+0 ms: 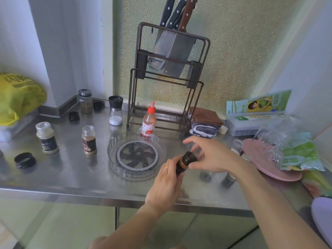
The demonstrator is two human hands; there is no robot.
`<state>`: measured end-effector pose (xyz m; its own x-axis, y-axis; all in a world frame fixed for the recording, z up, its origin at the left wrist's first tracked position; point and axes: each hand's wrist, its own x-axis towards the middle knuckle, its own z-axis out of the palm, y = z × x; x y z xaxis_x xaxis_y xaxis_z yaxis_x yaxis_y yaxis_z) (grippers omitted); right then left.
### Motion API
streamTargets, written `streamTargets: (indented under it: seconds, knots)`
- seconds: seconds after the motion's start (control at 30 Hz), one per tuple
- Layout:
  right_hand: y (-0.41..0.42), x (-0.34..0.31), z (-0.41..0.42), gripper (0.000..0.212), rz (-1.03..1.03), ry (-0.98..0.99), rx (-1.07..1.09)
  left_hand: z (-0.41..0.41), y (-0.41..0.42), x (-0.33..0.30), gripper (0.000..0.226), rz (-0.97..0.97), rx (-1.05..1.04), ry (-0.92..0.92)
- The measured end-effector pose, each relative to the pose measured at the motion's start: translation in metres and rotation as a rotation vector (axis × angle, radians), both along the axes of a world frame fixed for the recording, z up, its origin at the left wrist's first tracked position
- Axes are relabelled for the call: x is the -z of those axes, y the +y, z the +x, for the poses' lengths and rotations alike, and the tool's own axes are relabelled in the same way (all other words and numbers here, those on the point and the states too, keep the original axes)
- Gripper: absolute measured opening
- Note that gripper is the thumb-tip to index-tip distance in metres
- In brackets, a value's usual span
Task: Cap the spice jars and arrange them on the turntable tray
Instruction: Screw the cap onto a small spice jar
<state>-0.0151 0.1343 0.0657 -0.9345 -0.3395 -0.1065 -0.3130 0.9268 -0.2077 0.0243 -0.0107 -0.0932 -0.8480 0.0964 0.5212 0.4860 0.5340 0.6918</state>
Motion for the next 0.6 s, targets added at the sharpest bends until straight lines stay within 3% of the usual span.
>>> streamTargets:
  seconds: [0.1,0.23,0.47,0.6]
  knots:
    - [-0.002,0.003,0.0,0.028,-0.001,0.069,0.026,0.0,0.001,0.003,0.037,-0.053,0.02,0.03]
    - [-0.001,0.005,0.002,0.051,-0.088,-0.016,-0.007,0.0,0.002,0.003,0.037,-0.038,0.028,0.006]
    - [-0.01,0.024,0.007,0.034,-0.171,0.155,0.077,0.001,0.001,0.001,0.041,0.021,-0.037,-0.085]
    - [-0.011,0.051,0.019,0.053,-0.348,0.213,0.177,0.003,0.0,-0.004,0.038,0.056,-0.04,-0.101]
